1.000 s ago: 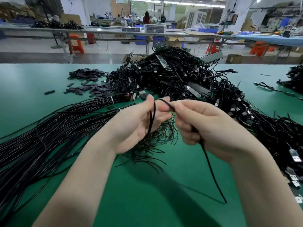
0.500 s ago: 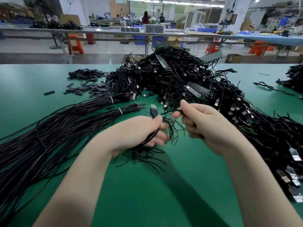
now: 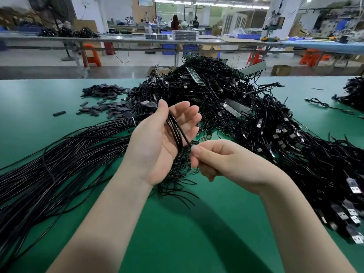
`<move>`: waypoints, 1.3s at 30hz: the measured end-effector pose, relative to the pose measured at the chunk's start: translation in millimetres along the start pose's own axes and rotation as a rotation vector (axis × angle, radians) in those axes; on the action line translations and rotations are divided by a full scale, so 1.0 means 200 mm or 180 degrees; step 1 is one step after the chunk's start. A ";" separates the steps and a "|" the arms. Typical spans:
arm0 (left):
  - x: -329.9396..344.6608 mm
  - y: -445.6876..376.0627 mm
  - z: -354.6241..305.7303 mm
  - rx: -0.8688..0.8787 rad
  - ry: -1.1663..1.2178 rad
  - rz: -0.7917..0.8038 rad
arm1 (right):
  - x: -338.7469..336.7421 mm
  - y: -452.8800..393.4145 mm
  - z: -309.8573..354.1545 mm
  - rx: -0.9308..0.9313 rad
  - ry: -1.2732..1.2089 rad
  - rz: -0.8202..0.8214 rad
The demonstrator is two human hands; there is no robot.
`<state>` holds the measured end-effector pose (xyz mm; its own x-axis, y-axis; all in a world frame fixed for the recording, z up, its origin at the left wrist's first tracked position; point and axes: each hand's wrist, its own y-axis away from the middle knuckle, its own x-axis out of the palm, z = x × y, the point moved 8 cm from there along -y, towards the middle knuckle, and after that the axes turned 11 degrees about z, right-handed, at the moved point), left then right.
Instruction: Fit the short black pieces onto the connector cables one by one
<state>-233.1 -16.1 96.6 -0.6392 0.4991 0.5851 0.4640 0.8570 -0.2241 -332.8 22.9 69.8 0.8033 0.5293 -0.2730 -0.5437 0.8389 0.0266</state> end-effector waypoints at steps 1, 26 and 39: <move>-0.01 0.00 -0.02 0.0062 0.0046 -0.0027 | 0.01 0.00 0.00 0.0010 0.0023 0.0069; -0.05 0.02 0.07 -0.0672 -0.2182 0.0105 | 0.00 -0.07 -0.03 0.0097 0.0393 -0.0748; -0.17 0.02 0.17 -0.0994 -0.2416 -0.0345 | 0.00 -0.11 -0.11 0.0406 0.1943 -0.1296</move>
<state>-229.8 -26.5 49.4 -0.8785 0.4626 -0.1196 0.4536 0.8861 0.0956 -326.1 0.7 48.6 0.6372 0.0399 -0.7697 -0.1695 0.9815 -0.0895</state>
